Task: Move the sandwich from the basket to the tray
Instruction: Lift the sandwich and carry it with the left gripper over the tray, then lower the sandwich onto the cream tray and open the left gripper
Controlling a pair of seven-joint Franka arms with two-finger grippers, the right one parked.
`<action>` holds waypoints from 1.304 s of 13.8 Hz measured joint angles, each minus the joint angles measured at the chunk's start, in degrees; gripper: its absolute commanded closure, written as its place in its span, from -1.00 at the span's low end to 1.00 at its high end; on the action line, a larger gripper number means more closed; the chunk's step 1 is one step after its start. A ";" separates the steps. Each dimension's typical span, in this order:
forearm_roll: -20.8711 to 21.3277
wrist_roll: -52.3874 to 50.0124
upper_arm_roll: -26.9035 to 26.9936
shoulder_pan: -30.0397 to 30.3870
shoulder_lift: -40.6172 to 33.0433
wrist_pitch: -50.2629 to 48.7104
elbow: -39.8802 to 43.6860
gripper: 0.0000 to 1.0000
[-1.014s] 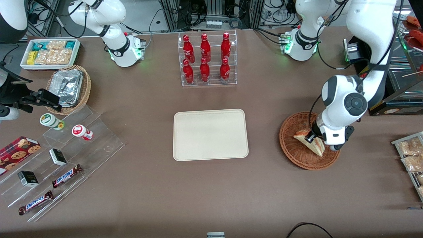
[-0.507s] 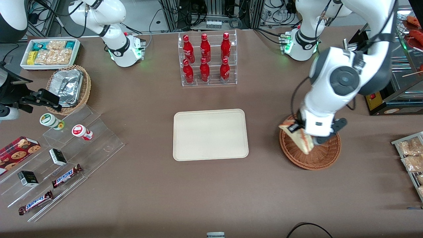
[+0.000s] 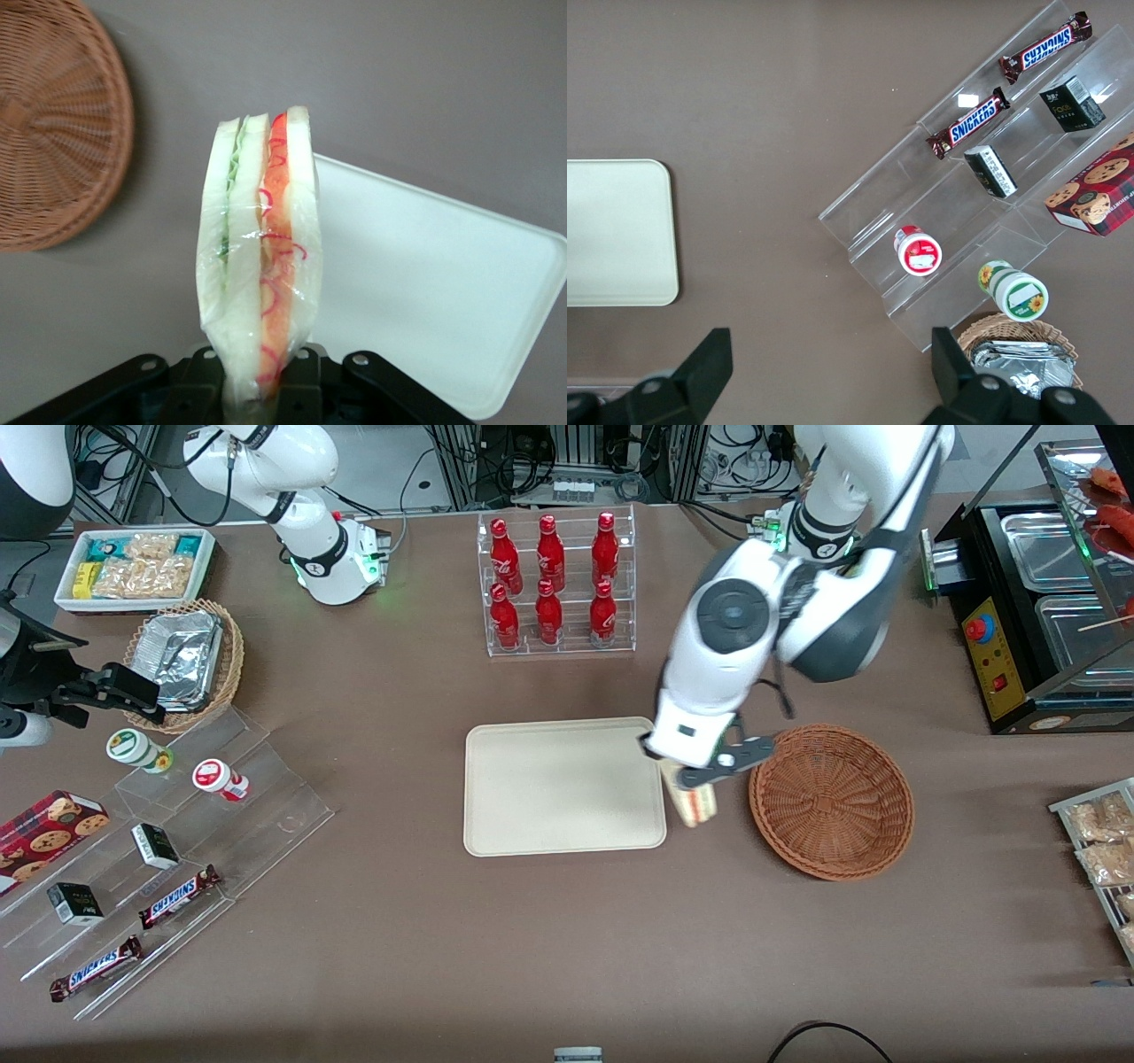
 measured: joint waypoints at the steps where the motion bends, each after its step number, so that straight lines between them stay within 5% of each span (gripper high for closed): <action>1: 0.00 0.00 0.01 -1.84 1.98 0.01 1.85 1.00; 8: 1.13 4.66 0.07 -10.68 12.71 5.92 7.45 1.00; 18: 4.53 5.84 0.10 -14.33 21.22 12.27 8.08 1.00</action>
